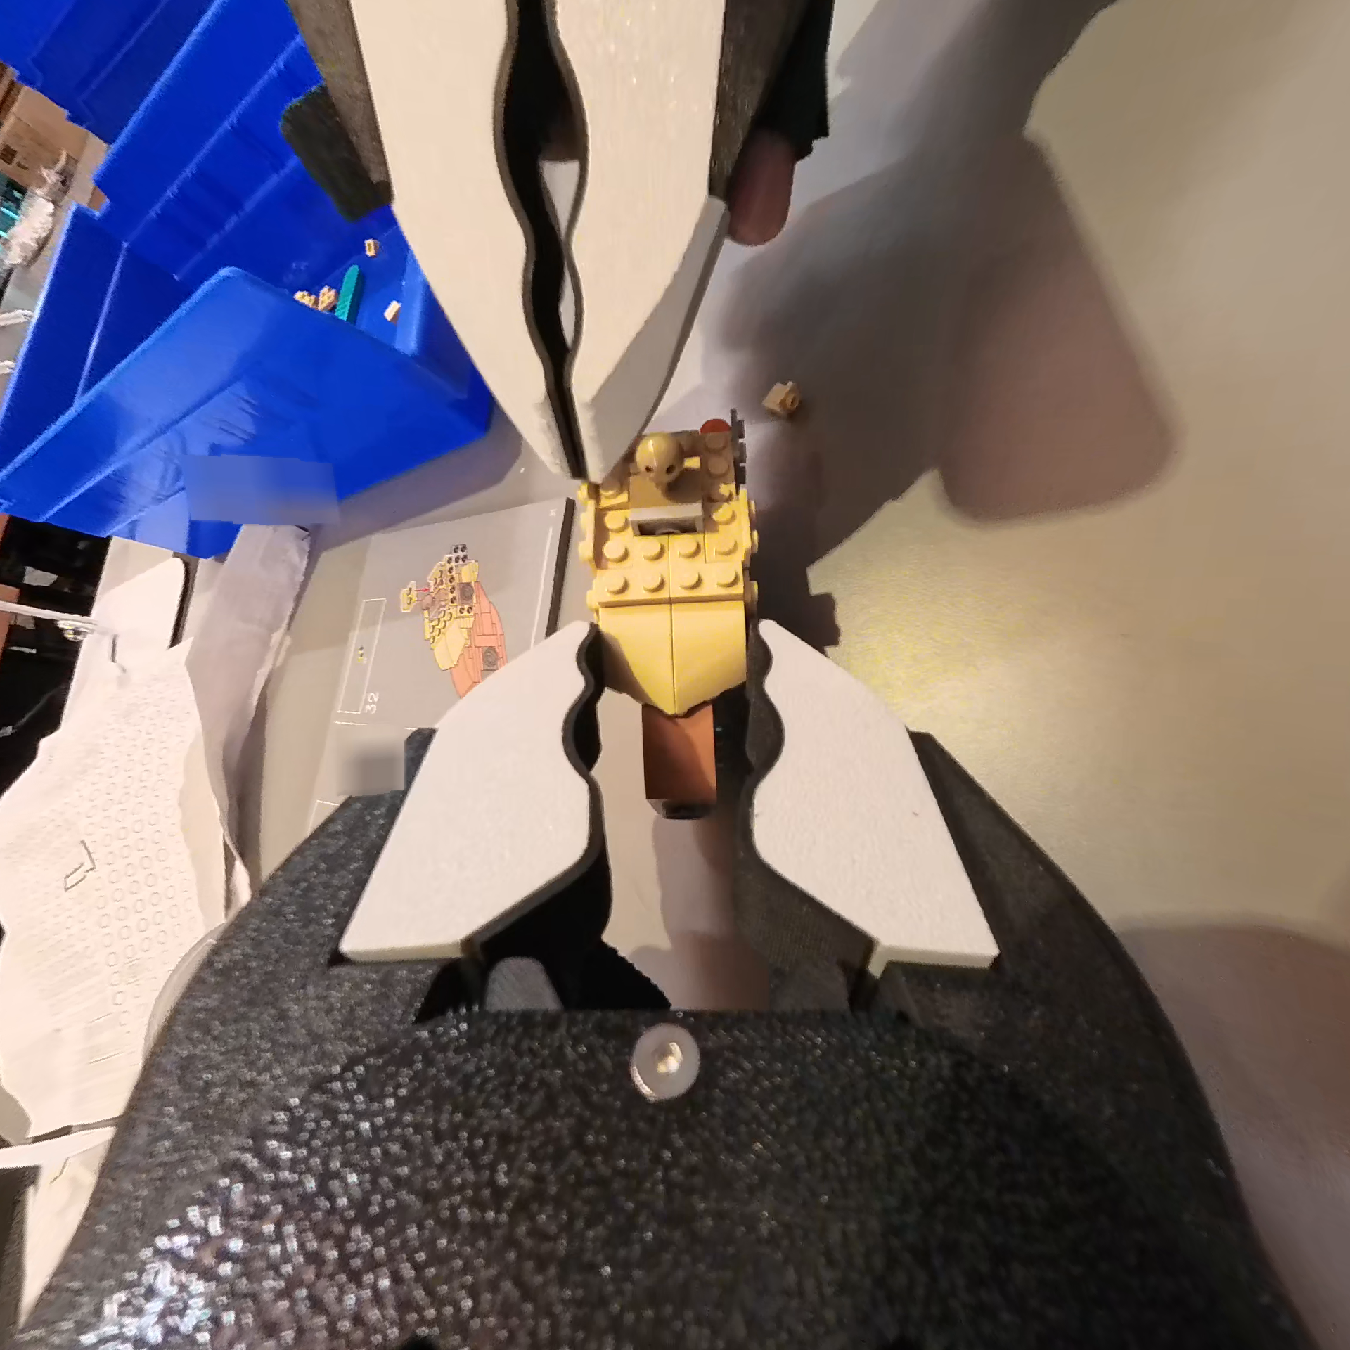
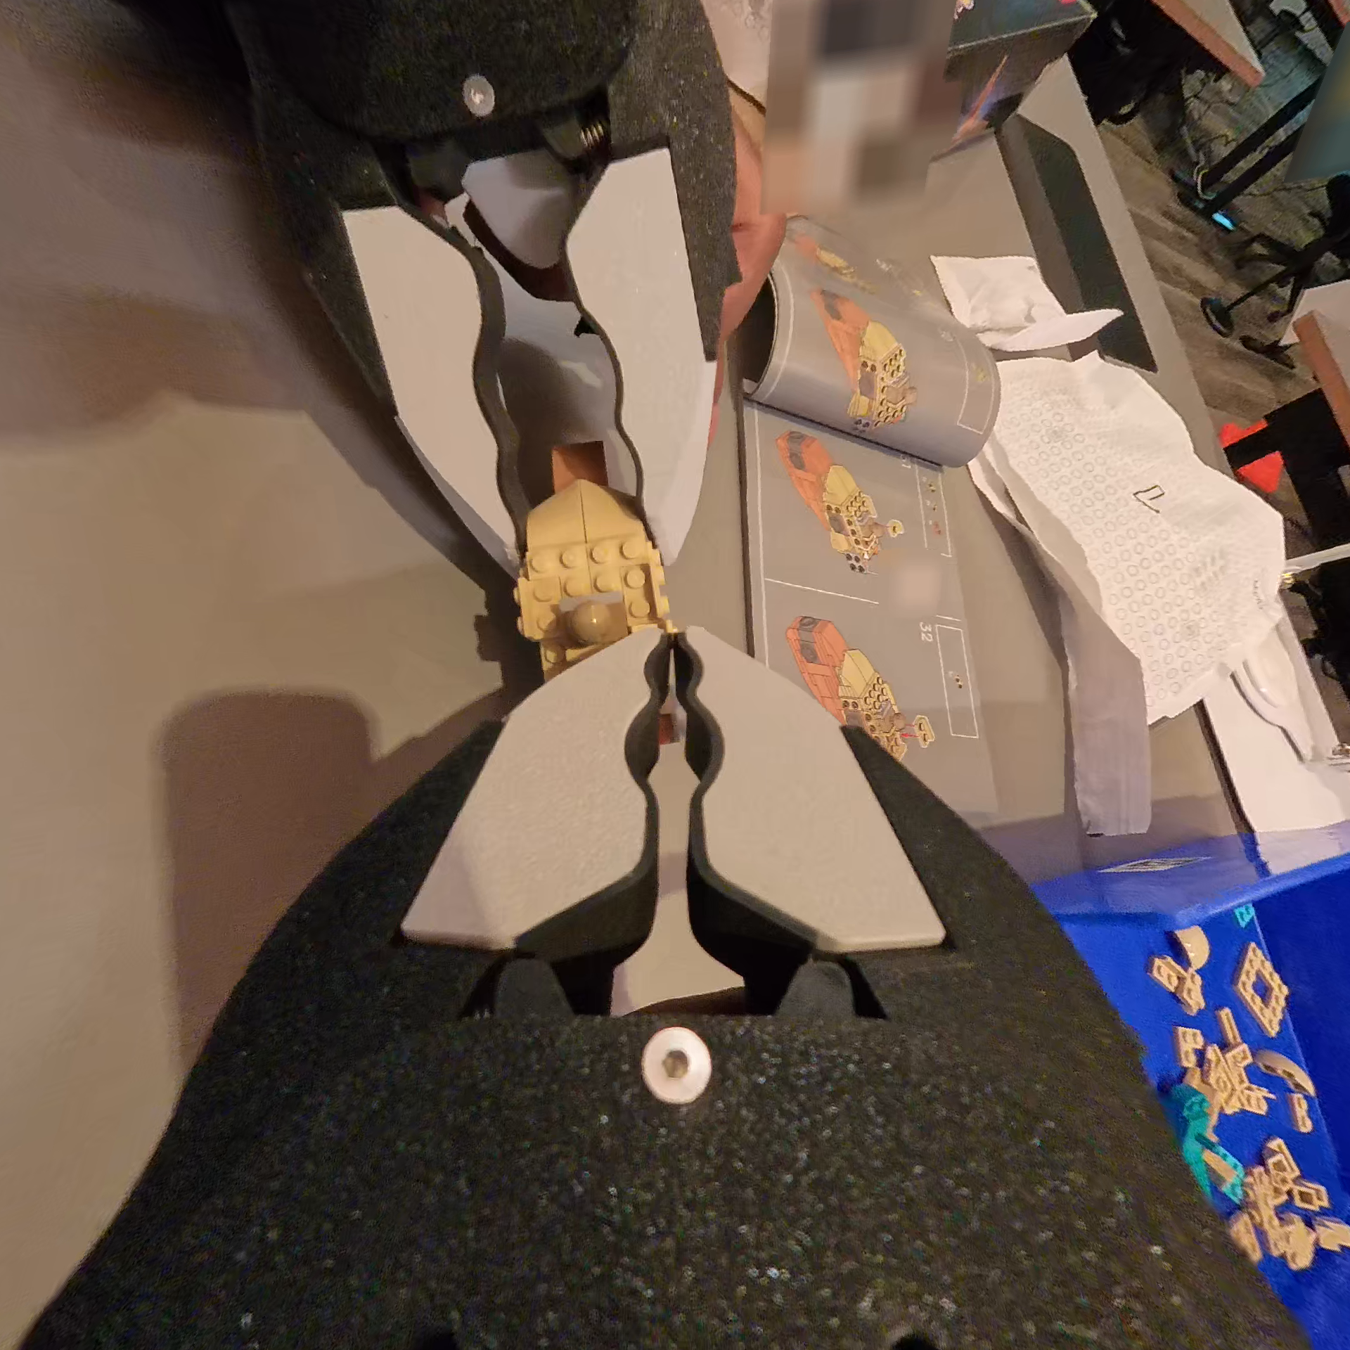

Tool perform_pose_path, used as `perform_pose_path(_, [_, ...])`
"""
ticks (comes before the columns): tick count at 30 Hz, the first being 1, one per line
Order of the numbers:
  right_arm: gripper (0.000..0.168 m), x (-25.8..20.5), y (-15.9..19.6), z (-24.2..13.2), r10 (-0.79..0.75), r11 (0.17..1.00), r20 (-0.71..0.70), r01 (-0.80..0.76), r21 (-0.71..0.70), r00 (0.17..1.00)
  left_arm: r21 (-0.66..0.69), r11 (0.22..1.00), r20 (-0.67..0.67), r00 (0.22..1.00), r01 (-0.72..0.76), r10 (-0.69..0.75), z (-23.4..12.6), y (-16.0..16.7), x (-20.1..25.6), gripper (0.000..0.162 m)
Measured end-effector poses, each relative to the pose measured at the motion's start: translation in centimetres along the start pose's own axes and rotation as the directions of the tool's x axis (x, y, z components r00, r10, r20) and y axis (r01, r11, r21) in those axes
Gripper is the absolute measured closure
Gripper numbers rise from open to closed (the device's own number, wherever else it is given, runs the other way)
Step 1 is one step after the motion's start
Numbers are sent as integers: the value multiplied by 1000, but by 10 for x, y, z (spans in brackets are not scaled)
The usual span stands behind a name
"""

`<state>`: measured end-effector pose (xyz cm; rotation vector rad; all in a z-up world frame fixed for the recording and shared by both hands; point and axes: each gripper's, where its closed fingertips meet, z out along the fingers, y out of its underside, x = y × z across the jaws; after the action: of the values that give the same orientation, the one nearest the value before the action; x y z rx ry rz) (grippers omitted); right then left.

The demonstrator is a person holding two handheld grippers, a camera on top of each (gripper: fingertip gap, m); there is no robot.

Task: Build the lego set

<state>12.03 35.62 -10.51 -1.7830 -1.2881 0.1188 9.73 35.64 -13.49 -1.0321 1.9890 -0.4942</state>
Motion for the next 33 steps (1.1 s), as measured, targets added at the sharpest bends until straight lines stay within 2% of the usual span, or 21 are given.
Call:
perform_pose_path(8, [168, -2, 3, 1, -62, 998, -18, 61, -33, 998, 8, 1000, -21, 999, 27, -27, 1, 0, 3, 125])
perform_pose_path(33, [168, -1, 2, -2, -114, 992, -22, 113, -62, 993, 25, 1000, 19, 1000, 16, -16, 0, -5, -1, 126])
